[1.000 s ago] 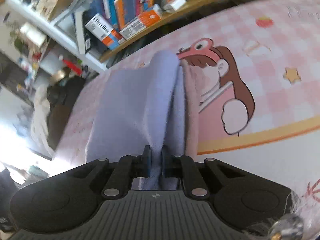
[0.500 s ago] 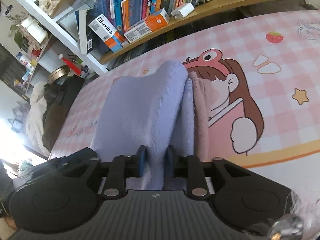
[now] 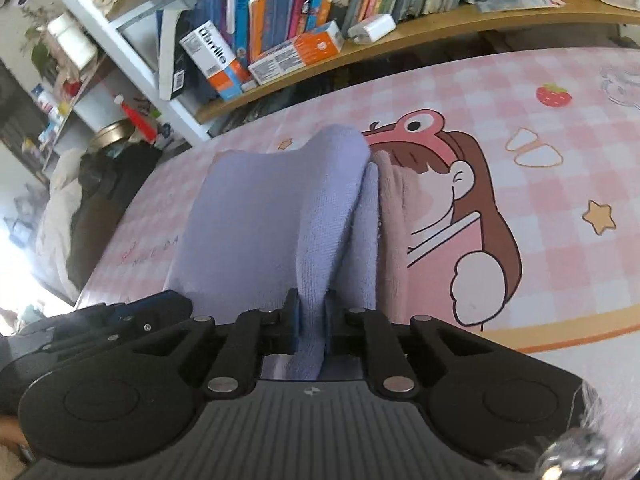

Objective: Fold clothes

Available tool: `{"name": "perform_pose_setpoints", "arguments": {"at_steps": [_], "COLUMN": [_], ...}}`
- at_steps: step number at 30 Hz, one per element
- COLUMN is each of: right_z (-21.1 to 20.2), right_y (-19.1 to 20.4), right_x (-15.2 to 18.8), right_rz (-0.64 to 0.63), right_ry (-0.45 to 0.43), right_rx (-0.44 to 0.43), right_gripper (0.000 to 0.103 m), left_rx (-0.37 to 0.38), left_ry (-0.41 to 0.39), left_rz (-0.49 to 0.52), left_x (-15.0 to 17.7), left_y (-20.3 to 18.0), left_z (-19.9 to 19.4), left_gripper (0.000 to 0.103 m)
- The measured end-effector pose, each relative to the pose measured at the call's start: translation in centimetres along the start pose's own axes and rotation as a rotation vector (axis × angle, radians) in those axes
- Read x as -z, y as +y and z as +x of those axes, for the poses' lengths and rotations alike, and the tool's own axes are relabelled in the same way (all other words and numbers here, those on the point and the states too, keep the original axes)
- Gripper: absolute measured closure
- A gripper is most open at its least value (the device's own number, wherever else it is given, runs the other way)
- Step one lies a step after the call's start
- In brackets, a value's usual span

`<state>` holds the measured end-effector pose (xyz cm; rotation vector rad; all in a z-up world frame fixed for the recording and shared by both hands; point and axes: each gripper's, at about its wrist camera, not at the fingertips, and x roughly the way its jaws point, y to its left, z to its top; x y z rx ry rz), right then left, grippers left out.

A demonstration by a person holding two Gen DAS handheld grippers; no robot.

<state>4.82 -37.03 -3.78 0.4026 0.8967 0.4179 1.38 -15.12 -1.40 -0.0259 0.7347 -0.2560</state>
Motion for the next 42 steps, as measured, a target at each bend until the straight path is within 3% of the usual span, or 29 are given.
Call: {"name": "perform_pose_setpoints", "arguments": {"at_steps": [2,6,10,21,26,31,32,36,40,42], "right_z": [-0.3,-2.6,-4.7,-9.4,-10.3,-10.6,-10.6,-10.7,-10.6,-10.5], "right_y": [-0.1,1.0,1.5,1.0,1.0,0.2,0.2,0.3,0.2,0.1], "right_x": [-0.1,0.3,0.8,3.4,5.4,6.9,7.0,7.4,7.6,7.7], "right_rz": [-0.003,-0.082,-0.140,-0.221,-0.267,-0.230,-0.231,-0.243,-0.237,-0.229], "right_ry": [0.005,-0.033,-0.062,-0.067,-0.032,0.030,0.037,0.042,0.048,0.052], "right_rx": [-0.012,0.000,-0.005,0.021,0.090,0.088,0.095,0.120,0.145,0.159], "right_gripper": [0.090,0.066,0.059,0.053,0.050,0.044,0.042,0.032,0.025,0.023], "left_rx": [-0.014,-0.035,-0.054,-0.142,-0.197,-0.221,-0.225,-0.244,-0.249,-0.251], "left_ry": [-0.014,-0.035,-0.058,-0.066,-0.016,-0.004,-0.001,0.007,0.025,0.030], "left_rz": [-0.002,-0.026,-0.036,-0.131,-0.205,-0.216,-0.216,-0.202,-0.180,-0.174], "left_x": [0.0,-0.1,0.1,2.6,4.3,5.1,5.2,5.4,5.5,5.5], "left_y": [-0.3,-1.0,-2.3,-6.2,-7.2,-8.1,-8.3,-8.9,-9.3,-9.1], "left_z": [-0.4,-1.9,-3.8,-7.8,-8.4,-9.1,-9.3,-9.5,-9.3,-9.1], "left_gripper": [0.088,0.085,0.084,0.081,0.081,0.081,0.079,0.053,0.044,0.034]}}
